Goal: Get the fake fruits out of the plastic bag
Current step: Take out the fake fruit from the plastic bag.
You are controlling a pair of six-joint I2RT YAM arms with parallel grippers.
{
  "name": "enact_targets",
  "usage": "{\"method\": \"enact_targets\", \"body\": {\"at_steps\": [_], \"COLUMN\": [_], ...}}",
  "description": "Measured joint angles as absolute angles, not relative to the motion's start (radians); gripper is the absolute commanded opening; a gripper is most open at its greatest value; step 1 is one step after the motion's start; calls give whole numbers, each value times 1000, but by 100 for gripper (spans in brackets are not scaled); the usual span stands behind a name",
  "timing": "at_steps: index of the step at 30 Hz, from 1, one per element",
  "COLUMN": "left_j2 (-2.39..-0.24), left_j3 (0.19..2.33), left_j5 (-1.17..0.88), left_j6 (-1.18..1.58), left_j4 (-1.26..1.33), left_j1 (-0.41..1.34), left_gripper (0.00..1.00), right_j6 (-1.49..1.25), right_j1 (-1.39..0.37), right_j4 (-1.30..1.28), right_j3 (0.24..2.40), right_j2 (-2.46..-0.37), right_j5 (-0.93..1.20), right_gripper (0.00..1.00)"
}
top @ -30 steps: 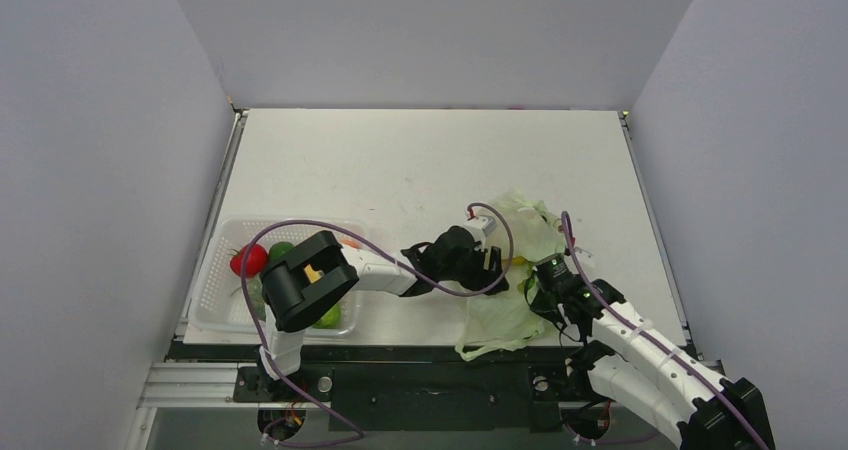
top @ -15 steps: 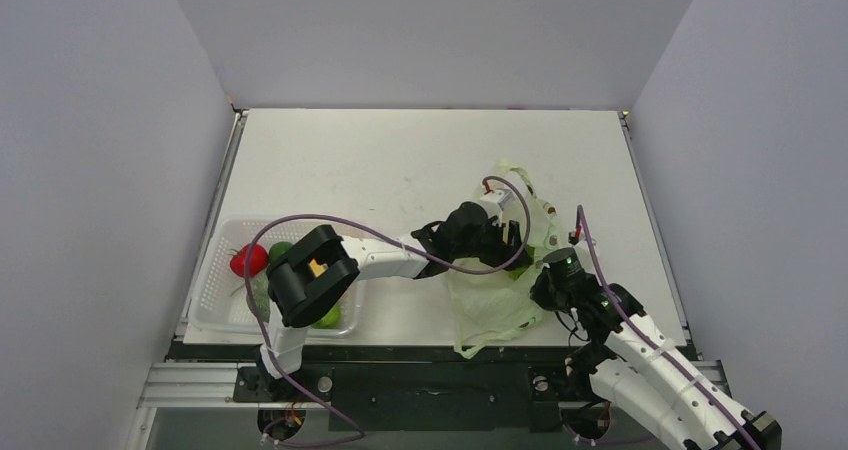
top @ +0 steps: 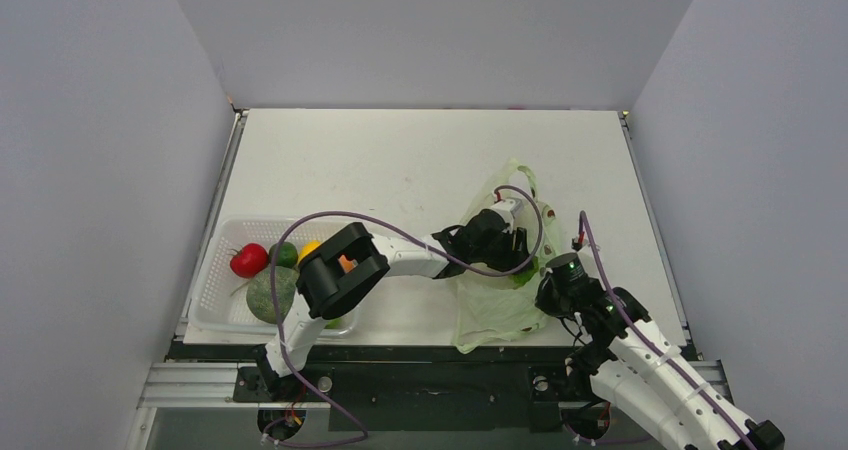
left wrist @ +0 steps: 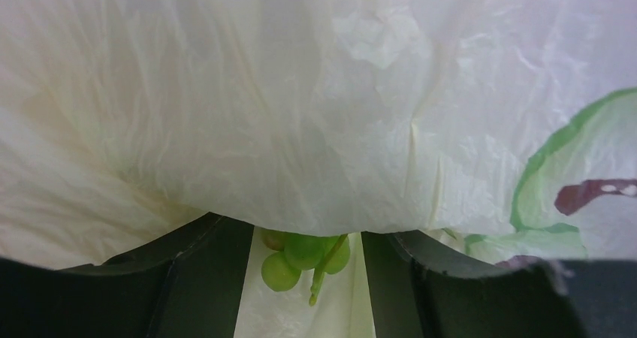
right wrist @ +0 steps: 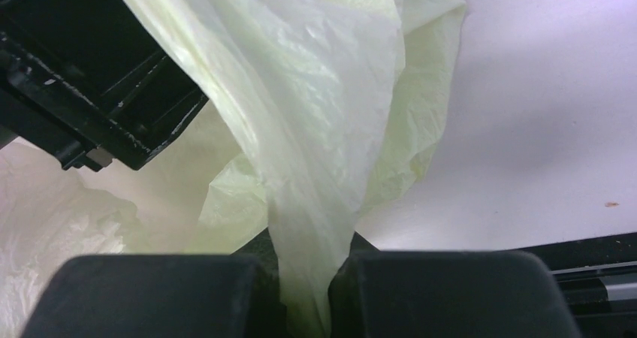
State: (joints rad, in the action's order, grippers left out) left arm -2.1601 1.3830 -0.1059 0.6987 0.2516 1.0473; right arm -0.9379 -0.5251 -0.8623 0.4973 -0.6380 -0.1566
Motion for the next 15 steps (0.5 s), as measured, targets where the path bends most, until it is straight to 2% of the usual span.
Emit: {"method": "enact_targets", "body": {"at_steps": [3,8,12,15], "left_j2": [-2161,-2206,-2266,-2305], "left_j3": [1394,1469,1542,1607], "left_j5": [-75,-22,38,90], "left_j6": [696,691,683,670], "left_j4": [234,204,172,140], "left_j1": [1055,1068,1086,1103], "left_gripper": [59,62,49,19], "right_j6": [-932,-925,-921,-916], "right_j1": [-525,-525,-525,-525], "right_j4": [-886,-900,-902,-902], "right_j3": [497,498,498,498], "right_j2": [-606,-580,-581,-580], "right_j5": [-155,-152,-152,-152], "right_gripper": [0,0,0,0]}}
